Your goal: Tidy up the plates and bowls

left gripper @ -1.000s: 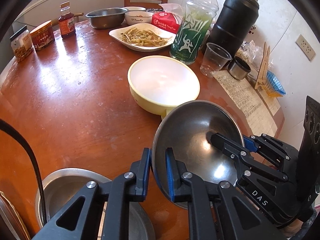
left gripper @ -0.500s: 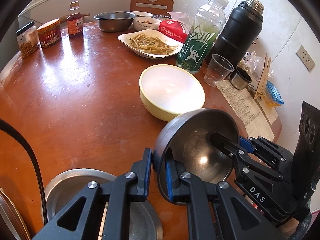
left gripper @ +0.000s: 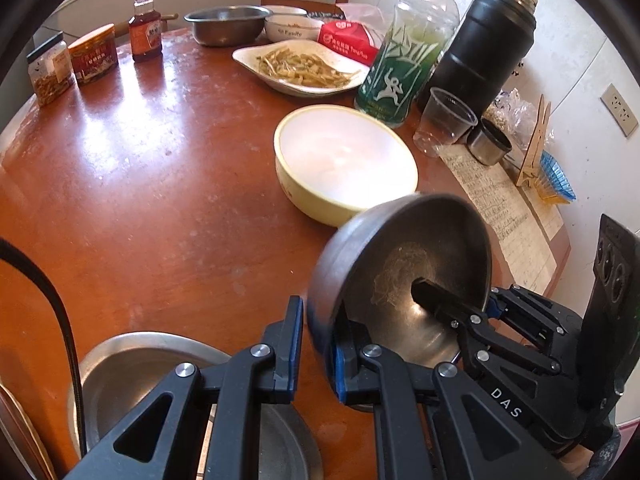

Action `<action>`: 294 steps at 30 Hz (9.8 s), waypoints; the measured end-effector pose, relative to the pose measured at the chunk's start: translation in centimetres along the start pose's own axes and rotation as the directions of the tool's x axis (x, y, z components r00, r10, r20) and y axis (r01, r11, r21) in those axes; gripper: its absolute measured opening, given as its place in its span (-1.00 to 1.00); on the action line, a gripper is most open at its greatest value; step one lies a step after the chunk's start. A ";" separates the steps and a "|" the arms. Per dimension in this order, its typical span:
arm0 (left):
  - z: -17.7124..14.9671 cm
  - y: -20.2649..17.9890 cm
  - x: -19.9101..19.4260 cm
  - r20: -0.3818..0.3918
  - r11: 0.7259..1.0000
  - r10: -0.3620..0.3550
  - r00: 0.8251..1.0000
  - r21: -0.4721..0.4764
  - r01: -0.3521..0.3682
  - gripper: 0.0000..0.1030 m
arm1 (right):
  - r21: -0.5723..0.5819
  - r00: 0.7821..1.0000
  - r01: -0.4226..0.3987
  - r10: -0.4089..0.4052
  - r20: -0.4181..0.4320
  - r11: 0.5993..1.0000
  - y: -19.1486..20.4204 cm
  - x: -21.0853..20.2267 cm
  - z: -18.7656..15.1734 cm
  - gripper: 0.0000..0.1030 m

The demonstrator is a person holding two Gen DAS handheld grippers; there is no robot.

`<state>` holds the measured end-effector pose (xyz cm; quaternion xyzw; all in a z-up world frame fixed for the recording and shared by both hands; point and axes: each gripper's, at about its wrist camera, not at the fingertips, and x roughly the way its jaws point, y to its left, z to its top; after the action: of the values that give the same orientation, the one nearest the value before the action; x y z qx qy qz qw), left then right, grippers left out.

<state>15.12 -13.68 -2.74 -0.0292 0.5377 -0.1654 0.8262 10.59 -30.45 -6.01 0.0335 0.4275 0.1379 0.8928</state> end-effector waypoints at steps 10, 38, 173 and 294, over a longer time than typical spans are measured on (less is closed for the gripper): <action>-0.2 -0.5 -1.2 0.026 1.000 0.012 1.000 0.012 -0.012 -0.76 | 0.016 0.999 -0.005 0.004 0.049 1.000 0.1 -1.3 0.9 -0.68; -4.2 3.8 -10.3 0.190 0.998 0.020 0.982 -0.061 -0.009 -0.75 | -0.132 0.987 -0.051 0.071 0.147 0.990 8.1 -6.0 2.2 -0.68; -7.3 10.3 -8.4 0.088 0.984 0.101 0.991 -0.155 -0.087 -0.75 | -0.434 0.997 0.010 -0.045 -0.070 0.901 15.8 -0.5 -1.1 -0.35; 8.2 1.6 0.3 0.044 0.994 0.069 0.997 -0.092 -0.065 -0.74 | -0.061 0.998 0.037 -0.033 0.059 0.997 -0.7 4.0 8.7 -0.55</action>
<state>22.97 -13.37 0.08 -0.0525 0.5255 -0.1122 0.8417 19.92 -29.53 -3.67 0.0022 0.3974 0.1346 0.9077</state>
